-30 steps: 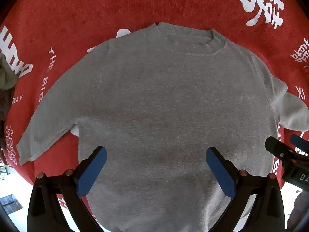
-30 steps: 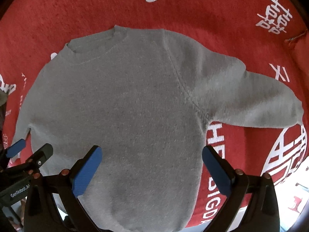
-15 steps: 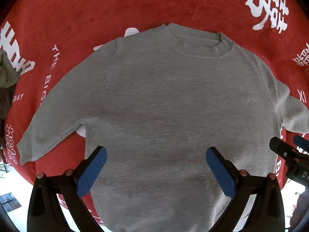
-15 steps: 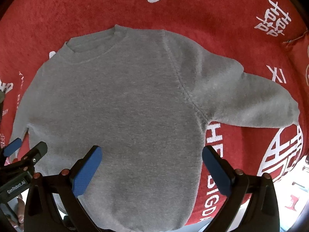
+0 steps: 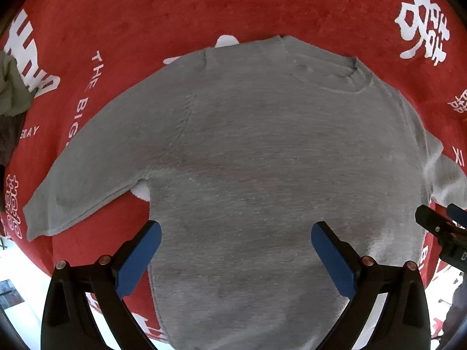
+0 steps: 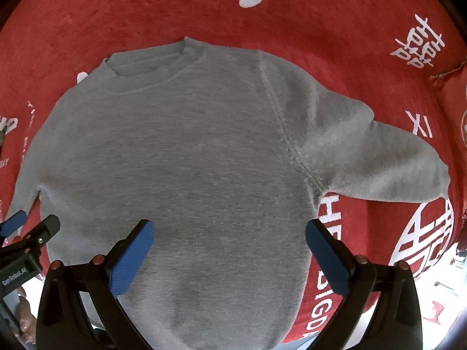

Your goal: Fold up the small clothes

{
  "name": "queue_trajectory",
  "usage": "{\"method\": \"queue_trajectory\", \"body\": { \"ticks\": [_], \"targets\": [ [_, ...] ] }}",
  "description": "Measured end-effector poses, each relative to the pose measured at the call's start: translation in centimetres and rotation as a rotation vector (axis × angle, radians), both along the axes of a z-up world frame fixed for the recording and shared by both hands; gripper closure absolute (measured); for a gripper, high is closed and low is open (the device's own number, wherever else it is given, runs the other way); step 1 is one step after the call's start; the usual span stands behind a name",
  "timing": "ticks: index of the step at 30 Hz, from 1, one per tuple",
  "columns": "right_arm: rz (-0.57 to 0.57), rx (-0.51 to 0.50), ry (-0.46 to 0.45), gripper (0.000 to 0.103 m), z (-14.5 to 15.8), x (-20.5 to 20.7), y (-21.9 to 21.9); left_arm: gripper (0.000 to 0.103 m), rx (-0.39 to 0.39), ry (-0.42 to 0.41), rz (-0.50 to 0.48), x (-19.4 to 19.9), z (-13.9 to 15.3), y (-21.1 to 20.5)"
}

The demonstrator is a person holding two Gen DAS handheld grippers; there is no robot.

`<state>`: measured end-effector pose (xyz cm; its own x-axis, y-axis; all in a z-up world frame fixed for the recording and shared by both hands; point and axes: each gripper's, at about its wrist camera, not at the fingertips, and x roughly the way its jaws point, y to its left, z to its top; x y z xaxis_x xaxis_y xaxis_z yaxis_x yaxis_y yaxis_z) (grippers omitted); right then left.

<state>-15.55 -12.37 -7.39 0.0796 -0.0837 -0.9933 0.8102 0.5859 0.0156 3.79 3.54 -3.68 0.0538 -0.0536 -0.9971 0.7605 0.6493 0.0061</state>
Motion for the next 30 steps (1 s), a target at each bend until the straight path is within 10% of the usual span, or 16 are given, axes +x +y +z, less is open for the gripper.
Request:
{"method": "queue_trajectory", "body": {
  "ticks": [30],
  "targets": [
    [0.19, 0.017, -0.069, 0.0, 0.2, 7.6, 7.0, 0.0, -0.159, 0.142, 0.369, 8.7, -2.1, 11.8]
  ]
}}
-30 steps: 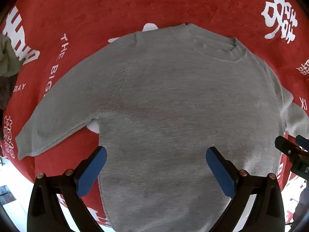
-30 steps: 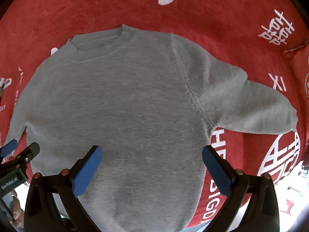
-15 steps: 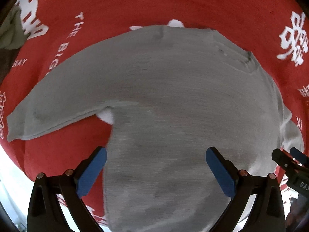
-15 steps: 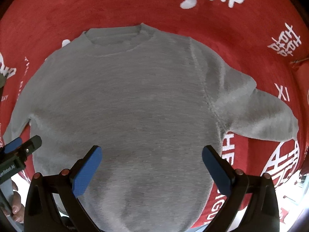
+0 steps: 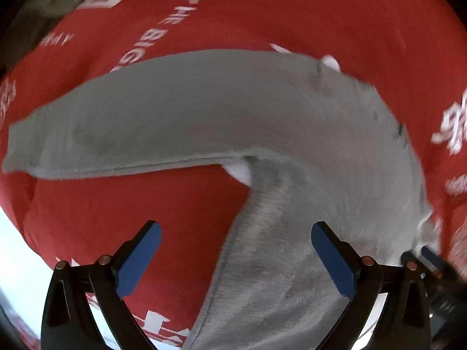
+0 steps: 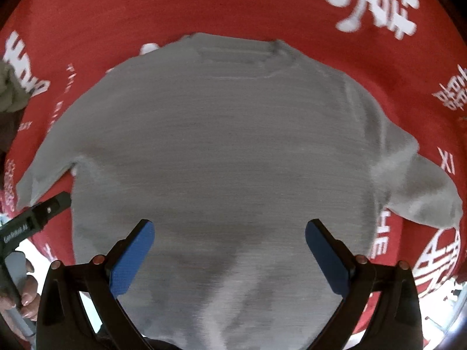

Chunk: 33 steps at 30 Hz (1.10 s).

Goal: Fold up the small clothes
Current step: 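Grasp the sweater sleeve nearest the left gripper with the left gripper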

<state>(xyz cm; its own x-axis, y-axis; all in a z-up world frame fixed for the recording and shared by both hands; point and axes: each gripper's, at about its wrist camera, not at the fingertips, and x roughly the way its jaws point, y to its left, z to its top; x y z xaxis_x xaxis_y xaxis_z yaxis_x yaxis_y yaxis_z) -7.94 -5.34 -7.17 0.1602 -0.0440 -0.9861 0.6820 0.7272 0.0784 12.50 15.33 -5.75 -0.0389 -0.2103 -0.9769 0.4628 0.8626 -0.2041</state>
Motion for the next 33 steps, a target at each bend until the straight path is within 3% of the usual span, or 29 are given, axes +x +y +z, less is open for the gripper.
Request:
{"method": "queue_trajectory", "body": {
  "ticks": [6, 9, 11, 14, 25, 29, 31, 32, 33],
  "targets": [
    [0.105, 0.017, -0.016, 0.0, -0.4, 3.4, 3.3, 0.0, -0.082, -0.03, 0.195, 4.2, -0.5, 7.0],
    [0.137, 0.031, -0.026, 0.0, -0.6, 4.3, 4.6, 0.0, -0.119, -0.05, 0.338, 6.8, -1.0, 11.5],
    [0.154, 0.037, -0.03, 0.0, -0.7, 4.7, 5.3, 0.0, -0.178, -0.023, 0.436, 8.4, -2.1, 14.5],
    [0.173, 0.049, -0.033, 0.0, -1.1, 5.4, 6.2, 0.0, -0.27, 0.047, 0.508, 9.2, -3.8, 16.9],
    [0.225, 0.065, -0.072, 0.0, -1.4, 7.9, 8.8, 0.0, -0.49, 0.045, 0.626, 12.1, -4.6, 16.7],
    [0.249, 0.066, -0.081, 0.0, -1.4, 8.8, 9.5, 0.001, -0.444, 0.001, 0.649, 13.0, -4.6, 15.3],
    [0.25, 0.071, -0.08, 0.0, -1.6, 9.1, 9.6, 0.024, -0.34, -0.043, 0.625, 13.1, -4.0, 14.6],
    [0.249, 0.075, -0.082, 0.0, -1.6, 9.2, 9.7, 0.062, -0.285, -0.064, 0.598, 13.2, -3.8, 14.2],
    [0.247, 0.08, -0.084, 0.0, -1.6, 9.2, 9.7, 0.087, -0.24, -0.068, 0.564, 13.4, -4.0, 13.6]
  ]
}}
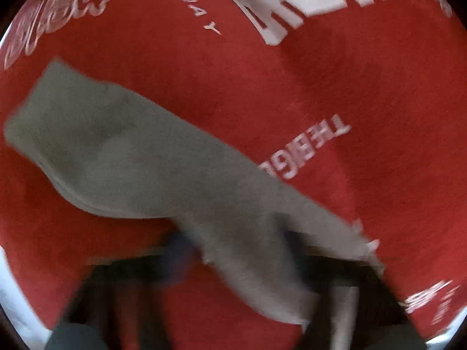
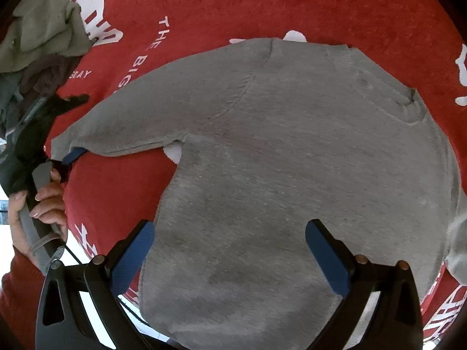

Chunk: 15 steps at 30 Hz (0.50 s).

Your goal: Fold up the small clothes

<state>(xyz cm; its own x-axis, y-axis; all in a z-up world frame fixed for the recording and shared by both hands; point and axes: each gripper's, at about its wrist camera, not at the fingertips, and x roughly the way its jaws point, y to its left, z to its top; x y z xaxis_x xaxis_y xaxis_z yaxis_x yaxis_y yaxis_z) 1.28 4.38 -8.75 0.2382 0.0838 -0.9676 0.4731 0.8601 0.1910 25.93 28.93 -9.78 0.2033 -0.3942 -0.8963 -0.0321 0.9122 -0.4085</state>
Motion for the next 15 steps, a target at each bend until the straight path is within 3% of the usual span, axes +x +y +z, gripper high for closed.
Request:
{"method": "queue_trajectory", "body": {
  "ticks": [3, 8, 11, 15],
  "targets": [
    [-0.013, 0.012, -0.01, 0.0, 0.2, -0.3, -0.1, 0.092, 0.032, -0.021, -0.056, 0.0, 0.3, -0.8],
    [-0.063, 0.01, -0.025, 0.001, 0.9, -1.9, -1.0, 0.092, 0.059, -0.179, -0.223, -1.8, 5.2, -3.8],
    [-0.11, 0.002, -0.041, 0.001, 1.6, -3.5, -2.3, 0.092, 0.059, -0.268, -0.349, -3.2, 8.3, -7.3],
    [-0.193, -0.007, -0.052, 0.001, 2.4, -6.8, -5.0, 0.092, 0.0, -0.347, -0.509, -5.9, 11.5, -14.1]
  ]
}}
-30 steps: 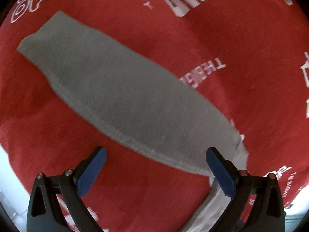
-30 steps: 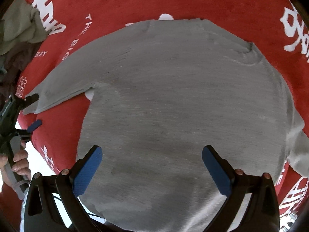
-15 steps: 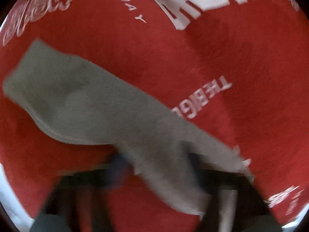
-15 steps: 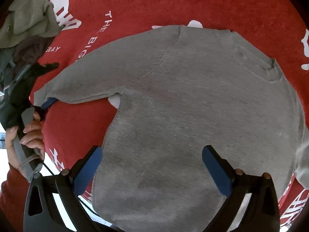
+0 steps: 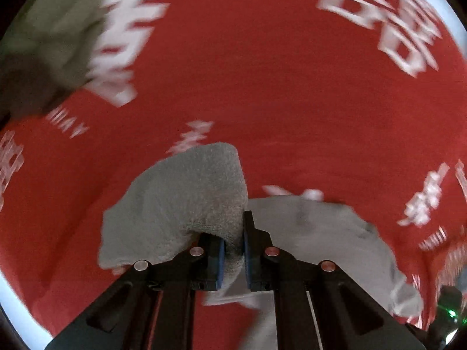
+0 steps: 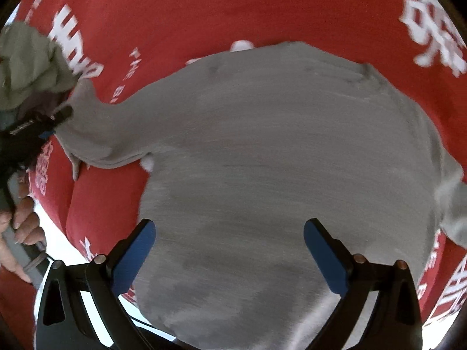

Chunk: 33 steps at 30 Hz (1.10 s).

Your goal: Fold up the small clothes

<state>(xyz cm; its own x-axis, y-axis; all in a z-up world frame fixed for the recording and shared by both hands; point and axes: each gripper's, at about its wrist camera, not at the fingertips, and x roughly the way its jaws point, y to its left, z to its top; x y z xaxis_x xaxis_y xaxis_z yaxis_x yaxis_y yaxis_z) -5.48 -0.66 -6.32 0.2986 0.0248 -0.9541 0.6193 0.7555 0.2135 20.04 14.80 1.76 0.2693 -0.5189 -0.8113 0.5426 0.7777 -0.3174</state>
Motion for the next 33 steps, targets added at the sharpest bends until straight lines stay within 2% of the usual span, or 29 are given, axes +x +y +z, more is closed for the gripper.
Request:
{"method": "queue_trajectory", "body": {
  "ticks": [4, 7, 10, 11, 14, 16, 17, 18, 20, 22, 25, 27, 29, 31, 33],
  "targets": [
    [-0.084, -0.002, -0.015, 0.001, 0.5, -3.8, -3.5, 0.092, -0.023, -0.037, -0.165, -4.6, 1.0, -7.7],
    [-0.155, -0.005, -0.012, 0.001, 0.3, -7.1, -6.7, 0.092, -0.014, -0.025, -0.289, -9.0, 0.0, -13.2],
    [-0.23, 0.0, -0.01, 0.001, -0.1, -10.6, -9.5, 0.092, 0.082, -0.045, -0.406, -14.2, -2.8, -17.9],
    [-0.253, 0.003, -0.003, 0.001, -0.5, -11.9, -10.5, 0.092, 0.151, -0.061, -0.437, -16.1, -4.7, -19.3],
    [-0.289, 0.02, 0.019, 0.001, -1.7, -14.2, -12.2, 0.091, 0.289, -0.067, -0.472, -18.5, -8.1, -20.8],
    [-0.297, 0.034, 0.033, 0.001, -2.7, -15.5, -13.2, 0.09, 0.343, -0.053, -0.466, -18.9, -9.3, -20.6],
    [-0.295, 0.035, 0.04, 0.001, -3.0, -15.8, -13.5, 0.076, 0.348, -0.046, -0.46, -18.9, -9.3, -20.2],
    [-0.292, 0.034, 0.04, 0.001, -3.0, -15.9, -13.6, 0.052, 0.35, -0.046, -0.448, -18.6, -8.8, -19.5],
    [-0.278, 0.018, 0.04, 0.001, -2.8, -15.7, -14.2, 0.027, 0.33, -0.063, -0.416, -18.0, -7.1, -17.7],
    [-0.241, -0.017, 0.028, 0.001, -1.8, -14.3, -14.0, 0.026, 0.323, -0.092, -0.384, -17.0, -5.3, -15.7],
    [-0.141, -0.088, -0.023, 0.001, 0.2, -10.9, -13.4, 0.026, 0.371, -0.123, -0.281, -14.2, -4.3, -12.4],
    [-0.027, -0.126, -0.073, 0.001, 1.5, -6.8, -12.4, 0.026, 0.433, -0.11, -0.198, -11.4, -5.5, -10.3],
    [0.072, -0.156, -0.106, 0.001, 2.2, -3.1, -11.2, 0.026, 0.494, -0.091, -0.155, -9.3, -7.4, -8.3],
    [0.204, -0.188, -0.145, 0.001, 2.5, 1.3, -9.3, 0.026, 0.521, -0.091, -0.157, -8.8, -8.7, -6.9],
    [0.315, -0.224, -0.14, 0.002, 1.8, 5.1, -7.4, 0.026, 0.539, -0.082, -0.187, -9.0, -10.0, -6.5]
  ]
}}
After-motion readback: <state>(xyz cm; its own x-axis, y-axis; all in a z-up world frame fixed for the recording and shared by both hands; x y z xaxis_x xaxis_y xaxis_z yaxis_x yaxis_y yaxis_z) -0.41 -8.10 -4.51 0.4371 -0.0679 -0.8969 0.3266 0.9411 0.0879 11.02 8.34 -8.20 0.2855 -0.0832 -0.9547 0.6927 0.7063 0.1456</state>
